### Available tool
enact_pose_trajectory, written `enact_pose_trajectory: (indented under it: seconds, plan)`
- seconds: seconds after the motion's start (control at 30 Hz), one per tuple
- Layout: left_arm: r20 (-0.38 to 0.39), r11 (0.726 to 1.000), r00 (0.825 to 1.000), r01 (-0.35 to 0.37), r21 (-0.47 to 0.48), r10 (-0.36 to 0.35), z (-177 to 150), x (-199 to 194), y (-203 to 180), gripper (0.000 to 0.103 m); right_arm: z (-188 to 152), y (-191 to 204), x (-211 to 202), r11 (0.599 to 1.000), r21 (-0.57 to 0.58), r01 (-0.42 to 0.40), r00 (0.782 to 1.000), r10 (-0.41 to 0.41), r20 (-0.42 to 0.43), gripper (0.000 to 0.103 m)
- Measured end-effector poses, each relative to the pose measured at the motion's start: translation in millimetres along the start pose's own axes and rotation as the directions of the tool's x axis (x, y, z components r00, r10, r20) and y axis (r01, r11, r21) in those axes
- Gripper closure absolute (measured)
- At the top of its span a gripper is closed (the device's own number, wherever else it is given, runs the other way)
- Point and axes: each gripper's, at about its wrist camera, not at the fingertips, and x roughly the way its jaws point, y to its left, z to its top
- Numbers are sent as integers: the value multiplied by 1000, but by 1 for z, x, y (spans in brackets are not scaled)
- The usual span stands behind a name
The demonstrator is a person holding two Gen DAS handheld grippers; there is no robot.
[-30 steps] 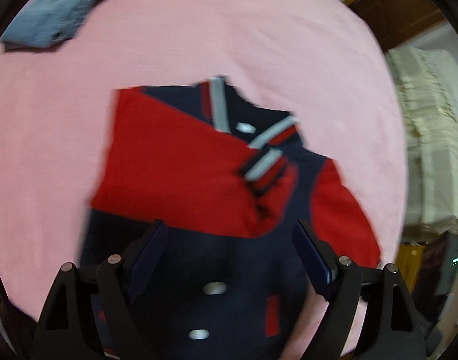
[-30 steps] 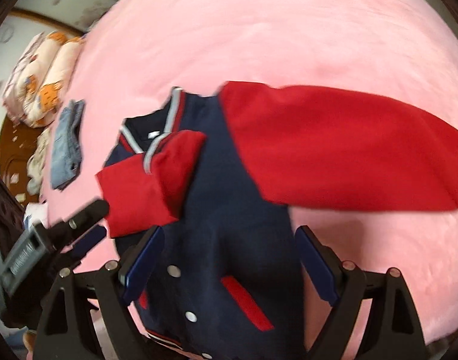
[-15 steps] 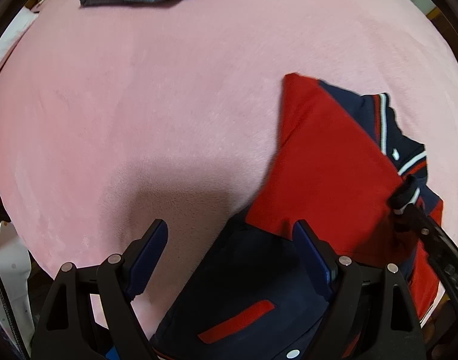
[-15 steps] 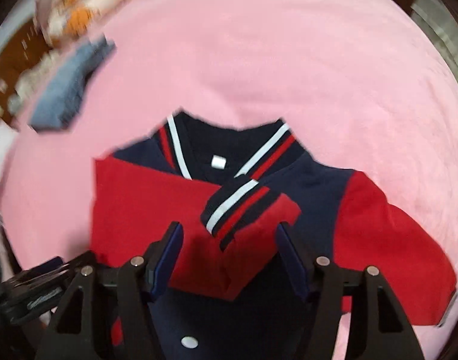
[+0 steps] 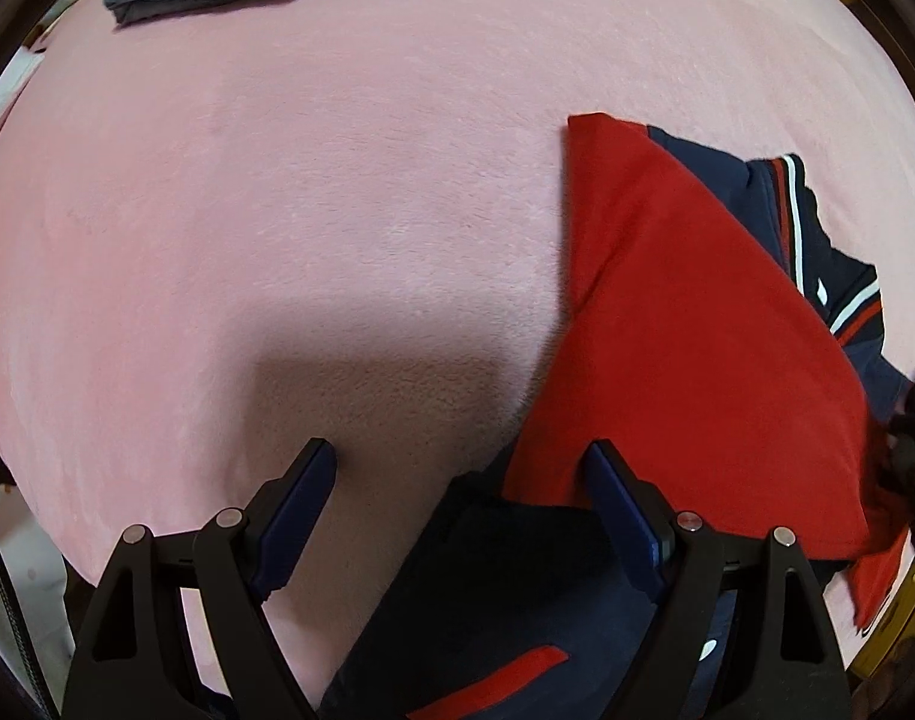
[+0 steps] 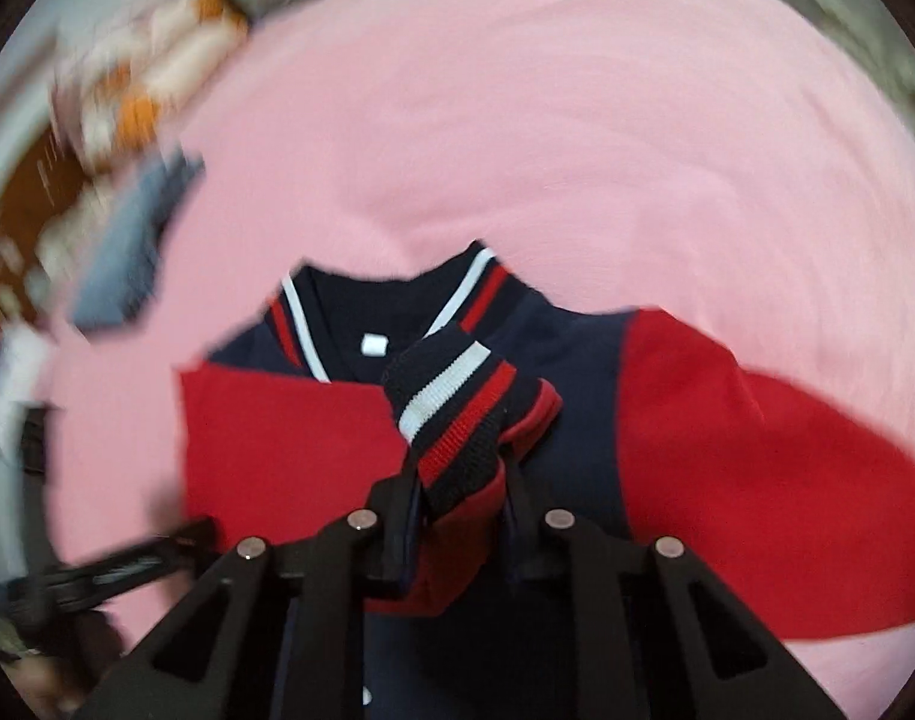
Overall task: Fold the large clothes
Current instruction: 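Fold the held red sleeve across the jacket body with the left gripper, then grasp the other red sleeve cuff with the right gripper and fold it across the body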
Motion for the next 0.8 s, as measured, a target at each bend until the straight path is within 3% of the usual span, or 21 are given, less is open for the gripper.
enact_pose_trajectory:
  seconds: [0.17, 0.27, 0.37, 0.43, 0.57, 0.7, 0.8]
  plan:
    - [-7, 999, 1000, -10, 33, 11, -3, 4, -5, 18, -33, -51, -8, 966, 254, -41, 998, 52, -39, 72]
    - [-9, 999, 1000, -16, 47, 16, -7, 6, -8, 18, -51, -68, -16, 931, 363, 31, 999, -19, -38, 69]
    - [-6, 998, 1000, -21, 64, 21, -8, 2, -8, 18, -65, -90, -39, 886, 462, 47, 998, -60, 14, 69]
    - [-7, 997, 1000, -19, 71, 20, -9, 1, -10, 18, -67, -91, -42, 874, 485, 40, 998, -58, 22, 69]
    - [-14, 997, 1000, -14, 72, 15, 1, -9, -10, 18, -56, -97, -36, 850, 527, -15, 999, 32, -22, 67]
    - [-3, 998, 1000, -4, 62, 5, 9, -10, -20, 18, -41, -84, -14, 859, 512, 28, 993, 34, -111, 51]
    - [6, 999, 1000, 7, 44, -7, 9, -17, -17, 18, -34, -78, -14, 856, 517, 14, 994, 46, -103, 42]
